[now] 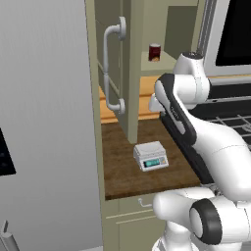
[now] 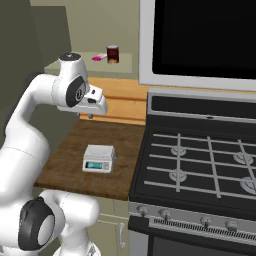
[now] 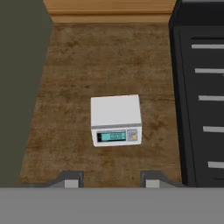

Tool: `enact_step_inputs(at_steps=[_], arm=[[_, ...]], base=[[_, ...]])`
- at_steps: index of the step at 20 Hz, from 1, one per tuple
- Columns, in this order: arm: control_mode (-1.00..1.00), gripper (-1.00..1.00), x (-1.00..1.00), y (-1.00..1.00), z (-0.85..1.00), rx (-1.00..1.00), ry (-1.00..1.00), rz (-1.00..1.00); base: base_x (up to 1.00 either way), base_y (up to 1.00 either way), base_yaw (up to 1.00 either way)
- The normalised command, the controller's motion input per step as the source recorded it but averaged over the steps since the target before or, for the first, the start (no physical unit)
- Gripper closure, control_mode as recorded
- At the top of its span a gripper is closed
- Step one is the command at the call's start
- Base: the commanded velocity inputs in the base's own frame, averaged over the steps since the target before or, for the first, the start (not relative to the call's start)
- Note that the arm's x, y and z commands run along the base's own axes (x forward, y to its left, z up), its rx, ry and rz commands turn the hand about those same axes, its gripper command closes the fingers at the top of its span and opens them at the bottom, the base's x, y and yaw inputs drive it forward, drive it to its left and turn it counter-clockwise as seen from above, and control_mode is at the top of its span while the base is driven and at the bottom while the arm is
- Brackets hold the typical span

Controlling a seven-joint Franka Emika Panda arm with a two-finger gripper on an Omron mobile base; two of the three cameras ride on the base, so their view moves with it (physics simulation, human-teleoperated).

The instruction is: Pick the canned food and place it on the digital scale for weighing, and close the cabinet.

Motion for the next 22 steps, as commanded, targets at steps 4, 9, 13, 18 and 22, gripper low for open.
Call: enact_step_inputs(at_steps=[4, 9, 13, 18, 22], arm=[[-1.0, -1.0, -0.33, 0.0, 0.0, 0.0, -0.01, 0.01], [-1.0, -1.0, -0.46, 0.01, 0.13, 0.0, -0.22, 0.0], [-1.0, -1.0, -0.43, 0.0, 0.63, -0.01, -0.24, 0.0], [-1.0, -1.0, -0.19, 0.0, 0.61, -0.02, -0.14, -0.03], [-1.0, -1.0, -0.07, 0.0, 0.59, -0.02, -0.2, -0.04]], base=[[0.0, 0.0, 0.0], [0.0, 0.0, 0.0], [0.0, 0.0, 0.0], [0.0, 0.0, 0.0], [0.0, 0.0, 0.0]])
